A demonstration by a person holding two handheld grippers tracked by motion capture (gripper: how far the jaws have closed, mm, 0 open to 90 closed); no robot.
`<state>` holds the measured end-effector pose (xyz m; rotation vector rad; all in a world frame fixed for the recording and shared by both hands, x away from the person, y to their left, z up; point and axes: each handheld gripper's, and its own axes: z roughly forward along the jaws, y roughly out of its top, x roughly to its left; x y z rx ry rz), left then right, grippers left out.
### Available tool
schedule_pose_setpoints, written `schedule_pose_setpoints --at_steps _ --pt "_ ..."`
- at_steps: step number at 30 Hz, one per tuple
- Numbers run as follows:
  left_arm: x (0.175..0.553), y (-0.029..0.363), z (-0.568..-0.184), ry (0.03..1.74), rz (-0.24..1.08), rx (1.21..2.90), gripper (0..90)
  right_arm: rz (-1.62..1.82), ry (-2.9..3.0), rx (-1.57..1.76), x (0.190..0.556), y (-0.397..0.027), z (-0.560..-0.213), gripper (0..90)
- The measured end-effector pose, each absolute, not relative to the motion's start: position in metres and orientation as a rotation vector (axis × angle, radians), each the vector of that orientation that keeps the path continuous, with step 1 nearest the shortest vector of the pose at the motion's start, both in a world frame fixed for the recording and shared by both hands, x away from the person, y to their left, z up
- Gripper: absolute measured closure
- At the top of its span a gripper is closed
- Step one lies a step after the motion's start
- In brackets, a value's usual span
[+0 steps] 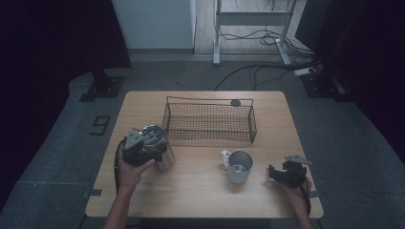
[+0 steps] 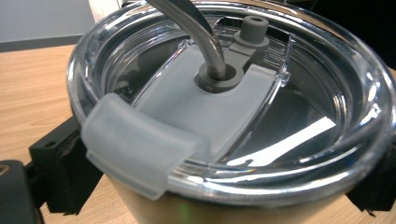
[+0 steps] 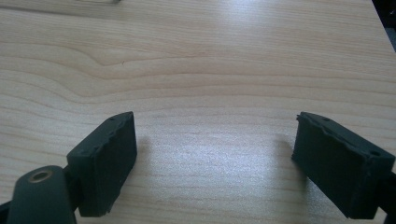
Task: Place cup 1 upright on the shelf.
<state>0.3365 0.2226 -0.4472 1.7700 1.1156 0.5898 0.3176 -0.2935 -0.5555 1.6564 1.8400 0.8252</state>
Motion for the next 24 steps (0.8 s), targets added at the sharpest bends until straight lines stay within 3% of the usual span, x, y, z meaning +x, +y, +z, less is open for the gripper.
schedule_pose_setpoints --at_steps 24 --pt "0.337 0.215 -0.427 1.082 0.599 1.766 4.2 0.825 1.840 1.657 0.318 -0.293 -0.555 13.2"
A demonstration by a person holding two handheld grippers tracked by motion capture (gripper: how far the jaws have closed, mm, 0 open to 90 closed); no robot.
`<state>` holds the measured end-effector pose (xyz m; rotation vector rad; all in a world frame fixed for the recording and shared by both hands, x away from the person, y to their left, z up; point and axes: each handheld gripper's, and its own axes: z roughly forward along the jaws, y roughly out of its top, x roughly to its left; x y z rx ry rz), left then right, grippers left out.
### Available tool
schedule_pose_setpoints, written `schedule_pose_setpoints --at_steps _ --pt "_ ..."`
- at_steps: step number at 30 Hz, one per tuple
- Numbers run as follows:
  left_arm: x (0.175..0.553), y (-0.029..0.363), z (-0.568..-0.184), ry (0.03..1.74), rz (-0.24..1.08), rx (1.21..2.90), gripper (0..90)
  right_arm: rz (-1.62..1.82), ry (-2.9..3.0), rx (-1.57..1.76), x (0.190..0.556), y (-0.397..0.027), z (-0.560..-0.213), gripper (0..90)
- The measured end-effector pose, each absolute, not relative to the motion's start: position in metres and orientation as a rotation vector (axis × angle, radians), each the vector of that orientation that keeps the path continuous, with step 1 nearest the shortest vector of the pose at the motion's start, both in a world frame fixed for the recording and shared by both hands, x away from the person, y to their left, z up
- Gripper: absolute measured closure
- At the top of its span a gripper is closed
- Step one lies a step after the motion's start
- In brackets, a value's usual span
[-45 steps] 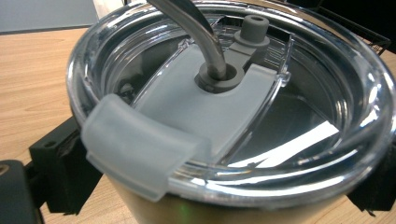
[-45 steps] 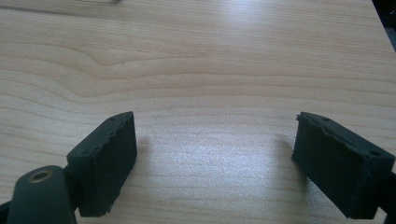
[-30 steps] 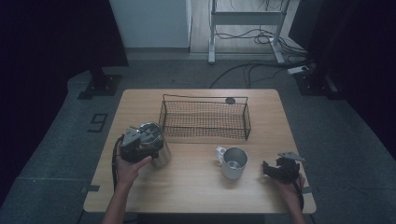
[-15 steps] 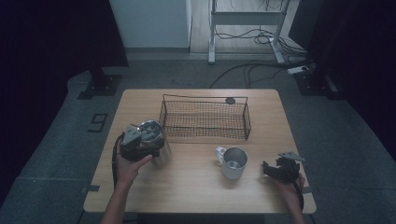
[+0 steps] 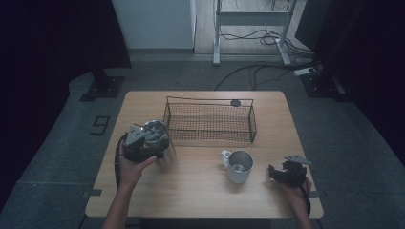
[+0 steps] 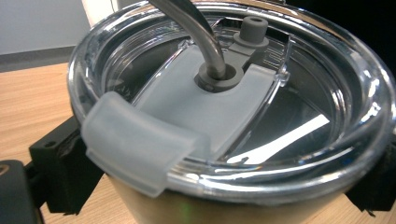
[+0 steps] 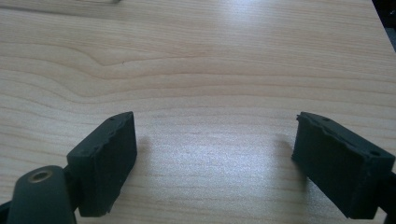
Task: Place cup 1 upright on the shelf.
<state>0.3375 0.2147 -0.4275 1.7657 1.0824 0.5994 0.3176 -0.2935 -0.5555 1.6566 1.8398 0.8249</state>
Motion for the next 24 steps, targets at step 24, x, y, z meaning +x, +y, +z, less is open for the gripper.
schedule_pose_setpoints --at_steps 24 --pt "0.349 0.207 -0.405 1.058 0.603 1.750 4.2 0.825 1.840 1.657 0.318 -0.293 -0.555 13.2"
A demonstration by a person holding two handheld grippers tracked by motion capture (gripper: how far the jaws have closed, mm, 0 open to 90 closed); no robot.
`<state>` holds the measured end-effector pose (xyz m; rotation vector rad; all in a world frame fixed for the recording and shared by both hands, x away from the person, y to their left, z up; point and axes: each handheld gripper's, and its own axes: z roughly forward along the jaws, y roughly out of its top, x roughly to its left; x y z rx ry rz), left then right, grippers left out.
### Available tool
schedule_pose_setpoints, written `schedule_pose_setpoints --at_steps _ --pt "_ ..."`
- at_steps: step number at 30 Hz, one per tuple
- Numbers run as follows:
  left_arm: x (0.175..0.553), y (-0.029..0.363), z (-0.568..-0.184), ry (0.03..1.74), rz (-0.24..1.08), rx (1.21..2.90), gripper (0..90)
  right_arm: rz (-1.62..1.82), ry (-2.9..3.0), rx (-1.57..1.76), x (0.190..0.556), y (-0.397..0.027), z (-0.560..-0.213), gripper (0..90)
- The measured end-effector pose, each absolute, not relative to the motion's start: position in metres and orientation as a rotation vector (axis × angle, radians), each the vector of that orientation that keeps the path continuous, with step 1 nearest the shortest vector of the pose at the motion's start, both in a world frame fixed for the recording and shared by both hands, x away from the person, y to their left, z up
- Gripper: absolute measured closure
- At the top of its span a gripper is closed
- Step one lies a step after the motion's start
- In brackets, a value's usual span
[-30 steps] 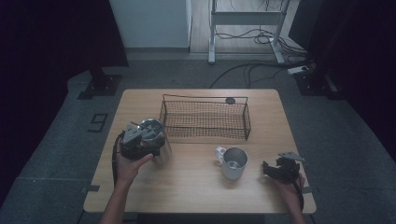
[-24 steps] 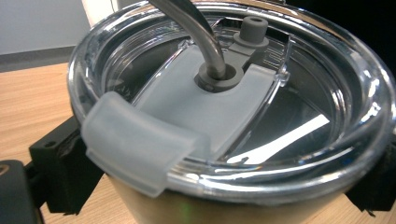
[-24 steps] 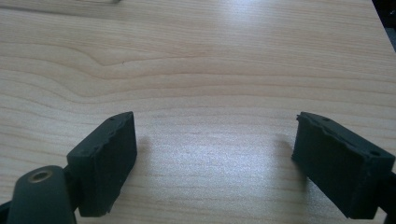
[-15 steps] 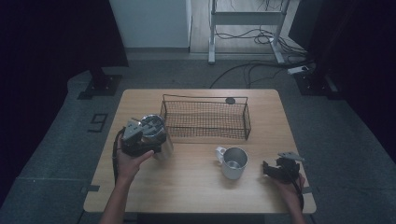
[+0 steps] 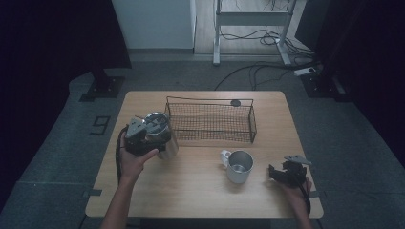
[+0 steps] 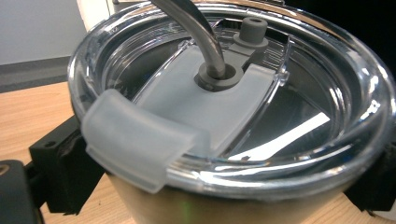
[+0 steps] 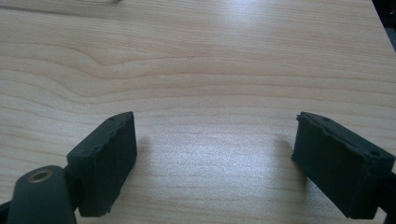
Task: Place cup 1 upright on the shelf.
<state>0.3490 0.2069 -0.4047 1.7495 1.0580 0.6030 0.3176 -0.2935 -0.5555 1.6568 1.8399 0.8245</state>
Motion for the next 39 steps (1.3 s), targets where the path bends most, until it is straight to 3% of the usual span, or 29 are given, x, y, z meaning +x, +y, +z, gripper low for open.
schedule_pose_setpoints --at_steps 39 --pt "0.376 0.186 -0.381 1.038 0.601 1.768 4.2 0.824 1.835 1.661 0.318 -0.294 -0.556 13.2"
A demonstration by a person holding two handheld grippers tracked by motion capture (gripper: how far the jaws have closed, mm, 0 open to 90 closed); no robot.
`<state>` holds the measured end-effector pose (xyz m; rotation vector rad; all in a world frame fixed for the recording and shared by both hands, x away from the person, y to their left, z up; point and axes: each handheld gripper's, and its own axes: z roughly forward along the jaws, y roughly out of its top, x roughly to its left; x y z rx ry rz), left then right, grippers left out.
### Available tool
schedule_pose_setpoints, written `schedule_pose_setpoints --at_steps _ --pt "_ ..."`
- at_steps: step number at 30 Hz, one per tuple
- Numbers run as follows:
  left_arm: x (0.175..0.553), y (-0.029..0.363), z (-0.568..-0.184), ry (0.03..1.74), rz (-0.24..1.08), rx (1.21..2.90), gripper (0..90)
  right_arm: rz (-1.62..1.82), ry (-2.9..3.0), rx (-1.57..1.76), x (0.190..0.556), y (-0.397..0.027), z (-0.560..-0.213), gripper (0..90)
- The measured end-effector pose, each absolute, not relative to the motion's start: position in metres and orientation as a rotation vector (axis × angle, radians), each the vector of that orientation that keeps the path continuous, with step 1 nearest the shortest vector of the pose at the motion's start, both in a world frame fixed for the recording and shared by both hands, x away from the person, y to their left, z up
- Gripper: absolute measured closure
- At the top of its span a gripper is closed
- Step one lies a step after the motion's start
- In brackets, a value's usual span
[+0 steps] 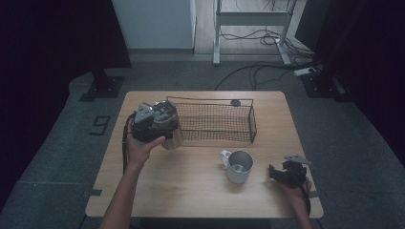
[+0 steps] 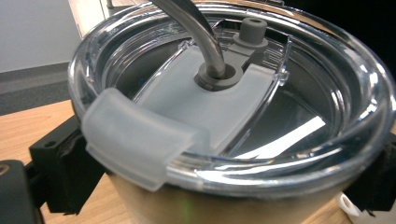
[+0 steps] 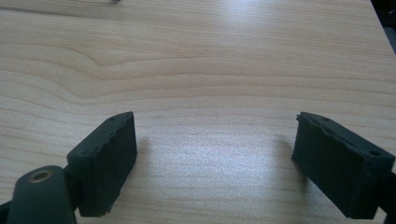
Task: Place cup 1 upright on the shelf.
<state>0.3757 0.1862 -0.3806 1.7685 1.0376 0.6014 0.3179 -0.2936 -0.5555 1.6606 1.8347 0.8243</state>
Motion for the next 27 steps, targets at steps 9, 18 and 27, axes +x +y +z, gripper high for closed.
schedule_pose_setpoints --at_steps 9,18,27 --pt "0.378 0.183 -0.376 1.026 0.602 1.767 4.2 0.825 1.833 1.662 0.318 -0.293 -0.556 13.2" --pt "0.383 0.179 -0.373 1.021 0.605 1.767 4.2 0.824 1.834 1.663 0.318 -0.293 -0.555 13.2" --pt "0.389 0.177 -0.367 1.021 0.609 1.766 4.2 0.824 1.835 1.662 0.318 -0.294 -0.555 13.2"
